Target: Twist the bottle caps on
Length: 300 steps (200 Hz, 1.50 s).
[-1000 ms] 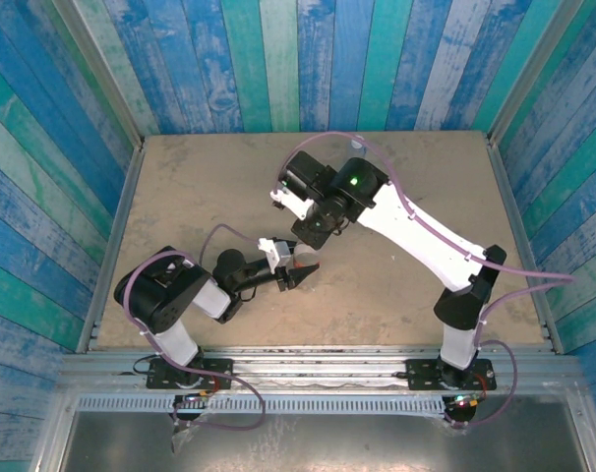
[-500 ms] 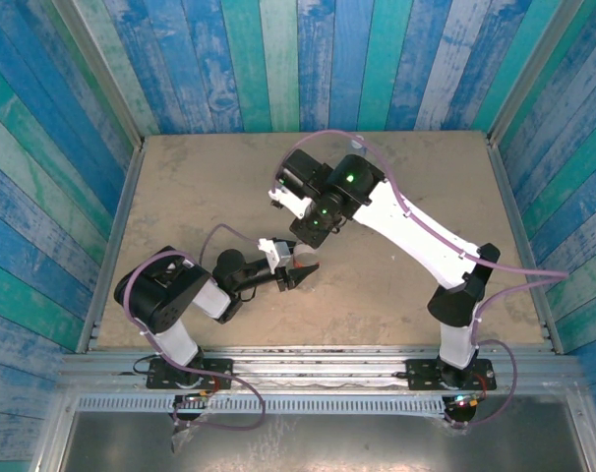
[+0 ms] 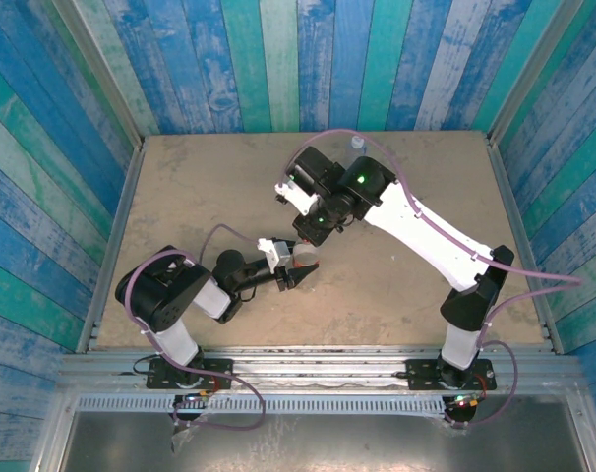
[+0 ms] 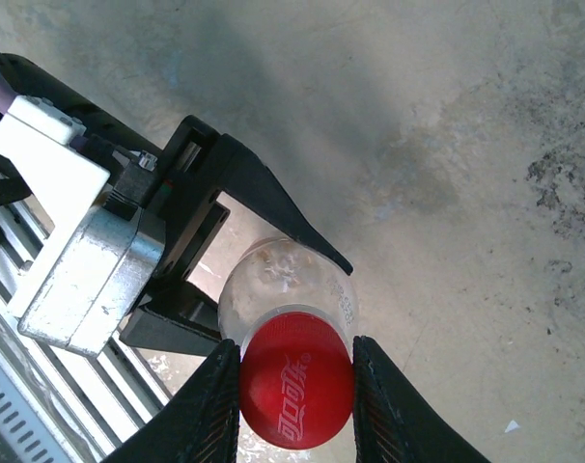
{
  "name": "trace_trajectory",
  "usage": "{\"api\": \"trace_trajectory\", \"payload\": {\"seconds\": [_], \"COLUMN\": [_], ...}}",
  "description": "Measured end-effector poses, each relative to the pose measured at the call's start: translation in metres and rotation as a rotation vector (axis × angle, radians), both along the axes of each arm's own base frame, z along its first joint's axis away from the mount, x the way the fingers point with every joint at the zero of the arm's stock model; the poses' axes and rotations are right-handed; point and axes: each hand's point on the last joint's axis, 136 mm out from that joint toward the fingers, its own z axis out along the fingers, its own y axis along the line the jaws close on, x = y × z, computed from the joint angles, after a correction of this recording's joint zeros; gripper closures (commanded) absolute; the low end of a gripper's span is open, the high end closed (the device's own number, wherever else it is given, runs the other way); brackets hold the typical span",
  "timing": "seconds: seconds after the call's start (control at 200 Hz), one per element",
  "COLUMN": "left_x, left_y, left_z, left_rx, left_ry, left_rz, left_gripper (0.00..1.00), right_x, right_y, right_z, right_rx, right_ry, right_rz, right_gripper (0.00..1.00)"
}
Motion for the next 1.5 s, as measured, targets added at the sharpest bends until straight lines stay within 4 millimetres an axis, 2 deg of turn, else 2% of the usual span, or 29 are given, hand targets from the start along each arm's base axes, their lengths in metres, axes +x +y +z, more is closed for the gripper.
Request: {"api": "trace_trajectory", "payload": {"seconds": [0.476, 0.611, 1.187, 1.502], "left_x": [-0.001, -0.002, -0.003, -0.001], "left_y": [-0.001, -0.002, -0.004, -0.005], "left_z": [-0.001, -0.001, -0.002, -0.002], "left_rx": [-0.008, -0.006, -0.005, -0.011], "left_ry": [0.008, 0.006, 0.008, 0.02], "left_rz": [-0.007, -0.013, -0.026, -0.027], "left_gripper": [0.38, 0.38, 0.38, 0.39], "right_x": [-0.002, -0.002, 0.001, 0.001], "right_y": [0.0, 0.001, 0.007, -0.005], "right_z": [-0.002, -0.009, -0.011, -0.004], "right_rx": [0.054, 0.039, 0.071, 0.091], "right_ry": [-0.048, -0.038, -0.066, -0.126], "right_rz": [0.0, 0.002, 0.003, -0.02], "right_gripper": [0.65, 0.65, 0.7, 0.69]}}
